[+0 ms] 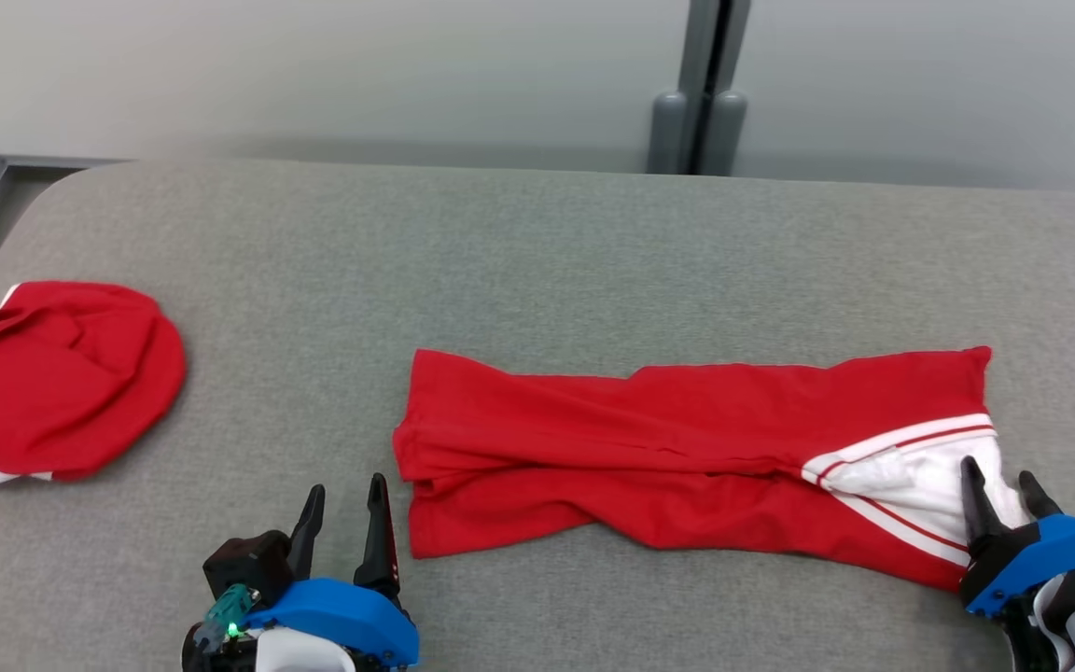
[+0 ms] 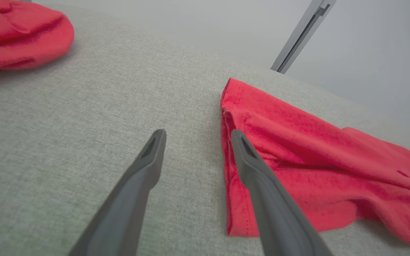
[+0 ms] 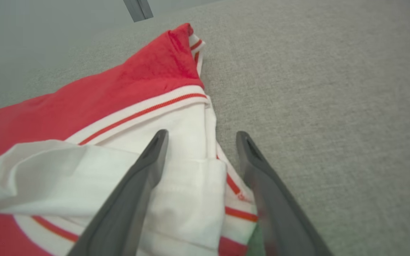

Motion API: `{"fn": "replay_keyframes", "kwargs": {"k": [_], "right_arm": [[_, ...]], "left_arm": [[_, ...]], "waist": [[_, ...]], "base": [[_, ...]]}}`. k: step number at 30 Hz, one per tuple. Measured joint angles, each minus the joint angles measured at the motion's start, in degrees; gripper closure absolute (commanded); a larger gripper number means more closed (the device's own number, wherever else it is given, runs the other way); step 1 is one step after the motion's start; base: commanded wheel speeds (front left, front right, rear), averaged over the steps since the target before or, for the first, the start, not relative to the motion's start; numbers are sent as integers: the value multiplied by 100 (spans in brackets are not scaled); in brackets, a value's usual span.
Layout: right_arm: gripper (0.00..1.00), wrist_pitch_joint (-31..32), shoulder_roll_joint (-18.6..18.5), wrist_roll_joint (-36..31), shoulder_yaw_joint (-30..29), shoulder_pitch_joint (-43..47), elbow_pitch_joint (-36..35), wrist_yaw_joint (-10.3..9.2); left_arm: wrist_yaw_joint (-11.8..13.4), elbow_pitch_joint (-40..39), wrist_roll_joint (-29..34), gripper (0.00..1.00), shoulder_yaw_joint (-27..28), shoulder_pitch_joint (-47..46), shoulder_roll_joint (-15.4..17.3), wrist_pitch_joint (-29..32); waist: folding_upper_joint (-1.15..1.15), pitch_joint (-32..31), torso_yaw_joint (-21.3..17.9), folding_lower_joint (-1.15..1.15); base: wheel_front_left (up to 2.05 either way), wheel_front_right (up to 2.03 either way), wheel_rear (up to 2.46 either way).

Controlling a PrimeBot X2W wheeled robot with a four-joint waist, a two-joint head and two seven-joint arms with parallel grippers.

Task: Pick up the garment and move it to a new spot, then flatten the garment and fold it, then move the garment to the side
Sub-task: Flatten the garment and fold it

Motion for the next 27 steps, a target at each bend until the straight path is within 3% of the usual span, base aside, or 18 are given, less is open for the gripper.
{"fn": "replay_keyframes", "kwargs": {"k": [8,9,10,11,21,27], "right_arm": [[0,-8,82,282,279,-180,400,-18],[25,19,77,333,341,-182,409,-20],[91,42,74,380,400,-197,409,-35],[100,65,71,428,460,-207,399,-37],[100,23,10,776,695,-278,186,4],[100,7,-27,775,571,-67,-781,0]], "left_arm": [[26,-121,-2,0,11,0,-1,1],[26,-123,-3,0,12,-2,0,0],[27,-131,-2,0,10,-3,1,1],[31,-140,-3,0,8,-9,0,0],[42,-122,-65,0,-85,-125,1,1],[32,-49,-143,0,-153,-23,-2,0]], "waist": [[-1,196,219,0],[-1,205,217,0],[-1,212,207,0],[-1,215,196,0],[0,136,-68,1],[0,-74,-233,0]], "base": [[0,0,0],[0,0,0],[0,0,0],[0,0,0],[0,0,0],[0,0,0]]}}
